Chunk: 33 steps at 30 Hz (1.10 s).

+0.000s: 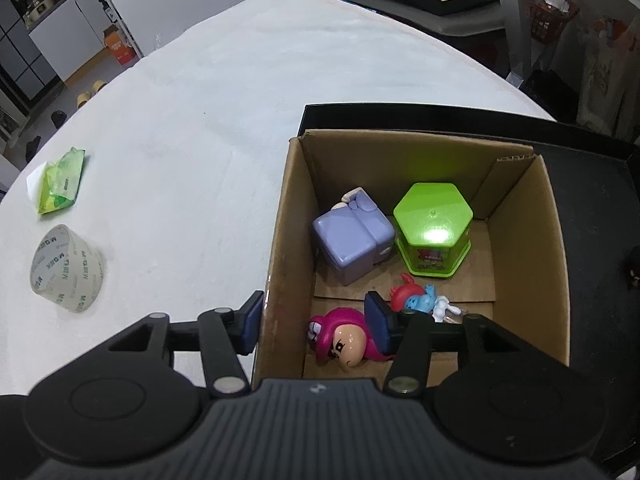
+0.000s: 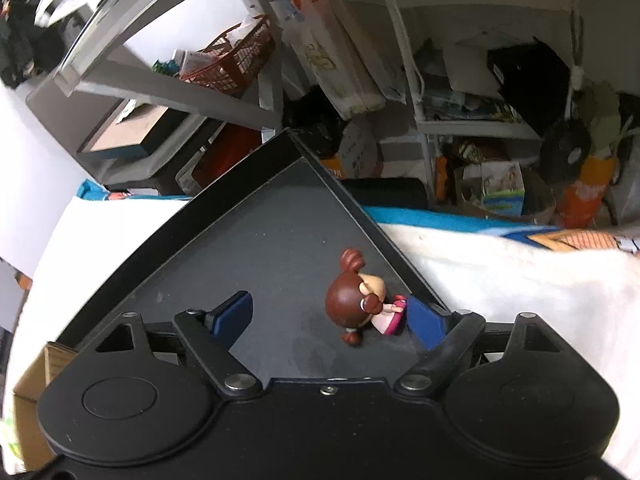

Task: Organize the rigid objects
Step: 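Carry the girl figurine into the box and open the right gripper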

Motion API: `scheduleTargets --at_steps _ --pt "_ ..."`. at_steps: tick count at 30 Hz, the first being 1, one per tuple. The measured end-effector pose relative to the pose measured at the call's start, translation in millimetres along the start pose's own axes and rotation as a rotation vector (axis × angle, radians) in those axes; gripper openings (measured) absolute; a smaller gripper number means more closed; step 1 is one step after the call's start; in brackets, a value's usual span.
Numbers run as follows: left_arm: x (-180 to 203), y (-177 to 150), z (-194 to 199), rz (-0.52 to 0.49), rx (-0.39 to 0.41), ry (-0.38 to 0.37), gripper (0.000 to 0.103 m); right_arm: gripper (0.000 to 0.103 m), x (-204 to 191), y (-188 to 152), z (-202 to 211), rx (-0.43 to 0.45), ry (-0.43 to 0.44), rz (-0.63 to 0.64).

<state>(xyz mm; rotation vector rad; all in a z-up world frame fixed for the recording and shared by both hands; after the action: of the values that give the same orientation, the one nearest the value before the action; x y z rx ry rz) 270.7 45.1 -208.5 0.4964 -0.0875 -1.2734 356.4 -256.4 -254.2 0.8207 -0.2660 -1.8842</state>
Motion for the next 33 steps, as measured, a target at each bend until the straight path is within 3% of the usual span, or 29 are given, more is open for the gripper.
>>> scheduleTargets --at_steps 1,2,13,21,33 --pt "0.2 0.0 0.2 0.0 -0.001 0.002 0.052 0.046 0.3 -1.9 -3.8 -0.013 -0.008 0.004" --pt "0.3 0.1 0.8 0.001 0.0 0.003 0.052 0.043 2.5 -2.8 -4.9 -0.008 -0.029 0.012" --pt "1.2 -2.1 8.0 -0.017 0.023 0.006 0.053 0.042 8.2 -8.1 12.0 -0.016 0.007 0.009" --pt "-7.9 -4.9 15.7 0.008 0.032 -0.052 0.053 0.042 3.7 -17.2 35.0 -0.028 0.045 0.037" --pt "-38.7 -16.1 19.1 0.077 0.052 -0.14 0.053 0.043 -34.5 -11.3 81.5 0.051 0.081 0.132"
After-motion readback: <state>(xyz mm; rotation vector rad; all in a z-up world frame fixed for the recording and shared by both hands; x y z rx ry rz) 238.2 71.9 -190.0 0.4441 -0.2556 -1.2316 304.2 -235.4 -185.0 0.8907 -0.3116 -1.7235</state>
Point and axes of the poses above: each gripper's, at about its wrist camera, not at the fingertips, and z roughly against the way its jaws point, x to its right, y to its top, the point moved 6 cm from there along -z, roughly the way its jaws point, and after that the axes turned 5 degrees about -z, right-handed, at the moved point
